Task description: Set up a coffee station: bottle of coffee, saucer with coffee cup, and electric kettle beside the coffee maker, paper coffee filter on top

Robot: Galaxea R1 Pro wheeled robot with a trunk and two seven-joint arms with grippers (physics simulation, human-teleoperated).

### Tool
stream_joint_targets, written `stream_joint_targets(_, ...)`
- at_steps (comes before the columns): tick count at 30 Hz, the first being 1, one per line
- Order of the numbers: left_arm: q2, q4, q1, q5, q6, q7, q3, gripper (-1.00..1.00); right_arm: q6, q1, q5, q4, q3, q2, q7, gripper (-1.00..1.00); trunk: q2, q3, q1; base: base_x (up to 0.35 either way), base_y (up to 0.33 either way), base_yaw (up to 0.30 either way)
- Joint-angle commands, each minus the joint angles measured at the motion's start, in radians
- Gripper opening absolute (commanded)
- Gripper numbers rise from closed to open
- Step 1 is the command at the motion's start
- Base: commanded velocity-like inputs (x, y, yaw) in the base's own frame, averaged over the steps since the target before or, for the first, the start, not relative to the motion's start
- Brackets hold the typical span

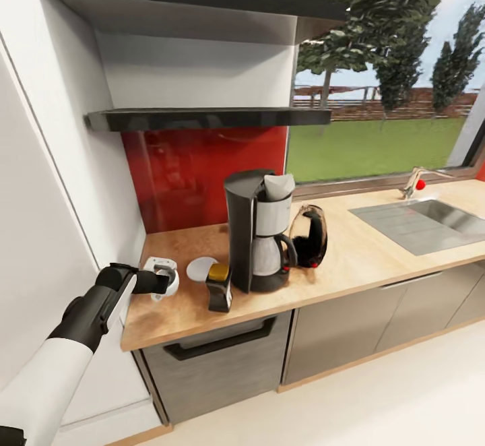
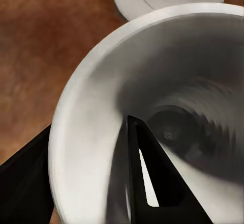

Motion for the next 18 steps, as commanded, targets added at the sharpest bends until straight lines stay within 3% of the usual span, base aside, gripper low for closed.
stream_joint_targets(1,0.001,-0.001,-0.001,0.003,0.004,0.002,-0.002,-1.0,-0.004,-0.001,-0.01,0.001,0.008,0.0,0.003,1.0,-0.002,-0.002,0.001,0.265,0.0,0.0)
stream_joint_targets(12,-0.005,-0.001,-0.001,0.004,0.004,0.002,-0.006,-1.0,-0.004,-0.001,-0.01,0.001,0.008,0.0,0.003,1.0,-0.002,-0.002,0.001,0.075,0.0,0.0)
stream_joint_targets(18,-0.006,-0.001,-0.001,0.003,0.004,0.002,-0.008,-1.0,-0.004,-0.001,-0.01,0.001,0.008,0.0,0.003,1.0,-0.002,-0.002,0.001,0.271,0.0,0.0)
